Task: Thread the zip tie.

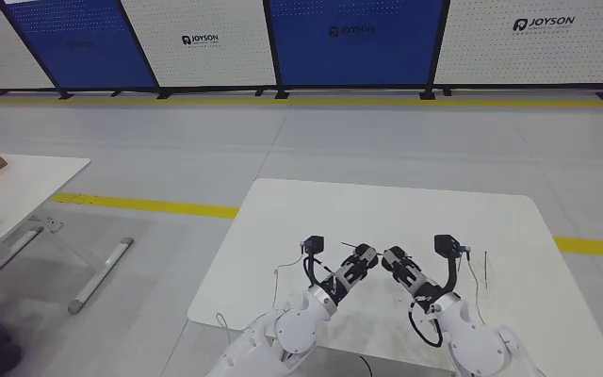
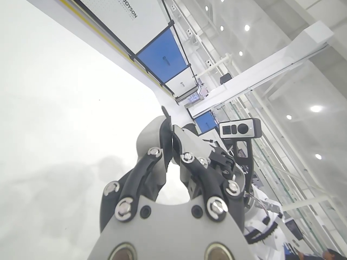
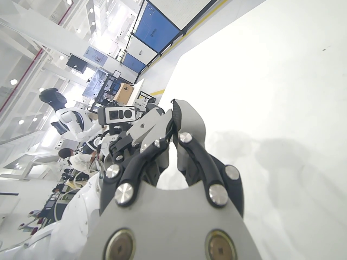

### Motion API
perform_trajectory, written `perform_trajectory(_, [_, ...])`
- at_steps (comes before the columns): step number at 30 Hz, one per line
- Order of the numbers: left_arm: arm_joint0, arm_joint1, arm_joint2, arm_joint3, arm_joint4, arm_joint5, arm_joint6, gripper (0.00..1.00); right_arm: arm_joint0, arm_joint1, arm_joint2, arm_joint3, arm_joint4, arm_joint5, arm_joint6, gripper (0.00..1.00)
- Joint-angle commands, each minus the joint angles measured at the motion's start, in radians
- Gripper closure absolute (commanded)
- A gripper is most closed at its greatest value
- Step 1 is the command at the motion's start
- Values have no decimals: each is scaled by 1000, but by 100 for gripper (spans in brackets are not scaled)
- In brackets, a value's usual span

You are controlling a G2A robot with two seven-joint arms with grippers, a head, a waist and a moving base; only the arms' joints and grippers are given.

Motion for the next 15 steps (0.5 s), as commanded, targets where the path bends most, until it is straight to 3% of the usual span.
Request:
perform_trajectory(1, [2, 0, -2, 3, -1, 2, 0, 100, -1, 0, -1, 0, 5, 3, 1, 0])
perform_trajectory(10, [-3, -3, -9, 23, -27, 8, -3, 100, -20, 0, 11, -14, 25, -13, -26, 0])
perform_trajectory(11, [-3, -3, -10, 23, -28, 8, -2, 100, -22, 0, 12, -15, 25, -14, -31, 4])
perform_trajectory(12, [-3, -3, -11, 24, -29, 7, -2, 100, -25, 0, 13, -16, 23, -14, -35, 14])
perform_trajectory(13, [-3, -4, -12, 24, -29, 7, -2, 100, -27, 0, 14, -17, 21, -15, -39, 50])
perform_trajectory(15, [-2, -4, -13, 24, -30, 6, -2, 100, -32, 1, 16, -19, 16, -15, -47, 60])
